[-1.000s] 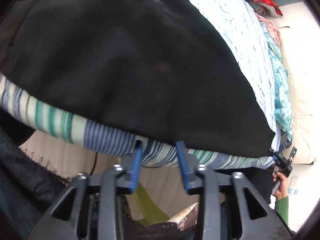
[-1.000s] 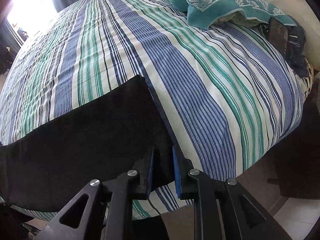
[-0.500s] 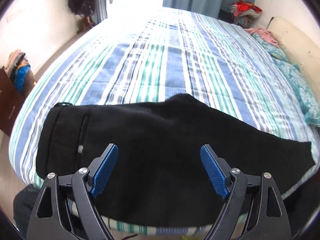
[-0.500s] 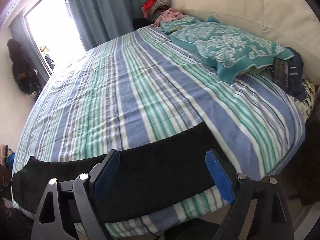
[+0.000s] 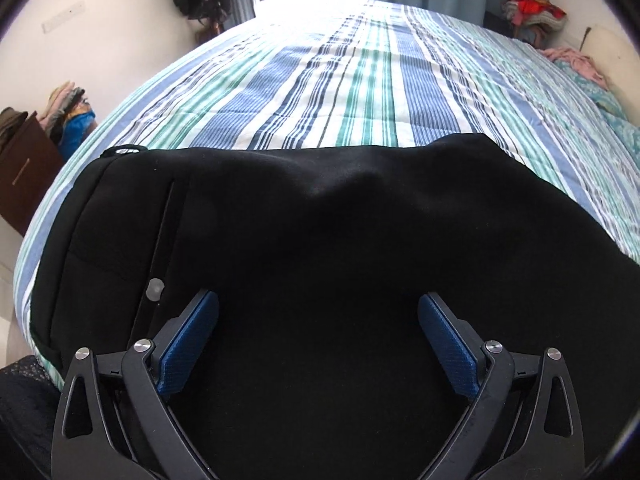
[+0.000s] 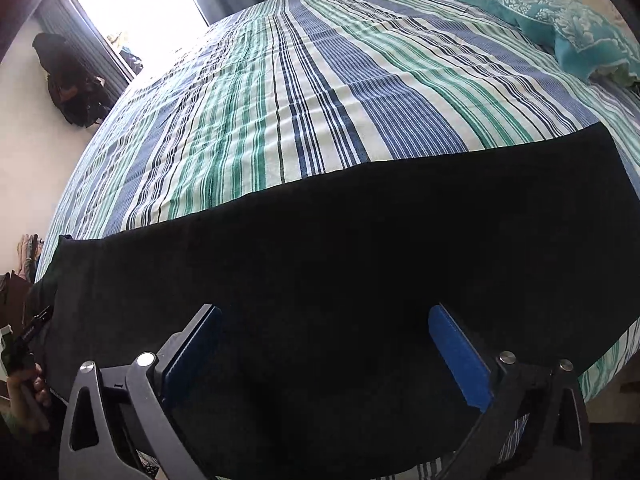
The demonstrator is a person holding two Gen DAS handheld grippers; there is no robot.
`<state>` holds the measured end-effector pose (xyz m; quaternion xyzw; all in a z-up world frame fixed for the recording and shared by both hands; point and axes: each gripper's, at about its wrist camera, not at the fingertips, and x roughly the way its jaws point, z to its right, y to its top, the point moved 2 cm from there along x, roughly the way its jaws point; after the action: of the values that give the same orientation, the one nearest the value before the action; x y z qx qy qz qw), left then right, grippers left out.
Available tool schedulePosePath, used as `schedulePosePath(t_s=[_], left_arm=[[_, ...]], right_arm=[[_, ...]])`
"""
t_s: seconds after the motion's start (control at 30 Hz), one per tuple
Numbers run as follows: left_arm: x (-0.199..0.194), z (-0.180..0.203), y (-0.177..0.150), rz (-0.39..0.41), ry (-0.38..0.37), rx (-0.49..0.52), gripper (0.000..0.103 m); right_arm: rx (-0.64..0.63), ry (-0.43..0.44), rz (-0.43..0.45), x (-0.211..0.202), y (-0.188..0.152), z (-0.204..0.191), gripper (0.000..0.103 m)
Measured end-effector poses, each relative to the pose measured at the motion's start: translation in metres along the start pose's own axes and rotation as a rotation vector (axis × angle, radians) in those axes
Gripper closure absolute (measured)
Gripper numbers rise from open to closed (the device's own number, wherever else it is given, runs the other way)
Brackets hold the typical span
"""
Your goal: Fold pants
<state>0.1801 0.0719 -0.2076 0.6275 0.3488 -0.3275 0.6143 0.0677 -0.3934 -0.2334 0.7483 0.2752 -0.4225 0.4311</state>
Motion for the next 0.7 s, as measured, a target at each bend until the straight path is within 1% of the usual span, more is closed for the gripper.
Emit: schedulePosePath(t_s=[0.1,0.3,0.5,0.7], left_arm=[[0.003,0.000,0.001,0.004,-0.010,0.008,0.002],[0.005,0.004,0.001,0.028,0.003,0.014,0.001],[0.004,0.005,0.001,0.035,0.011,0.017,0.001],[0.005,0.004,0.002,0.030,0.011,0.019,0.001]], right_arm=[[-0.008,-0.012,0.011,-0.001,-0.003,-0.003,0.000],[-0.085,-0.090,0.000,0.003,-0.007,-0.015,0.000],[-0.080,-0.097,-0.001,0.004,-0.006,-0.015,0.000],[-0.084,-0.123,-0.003,0.007,-0.005,-0.017,0.000]])
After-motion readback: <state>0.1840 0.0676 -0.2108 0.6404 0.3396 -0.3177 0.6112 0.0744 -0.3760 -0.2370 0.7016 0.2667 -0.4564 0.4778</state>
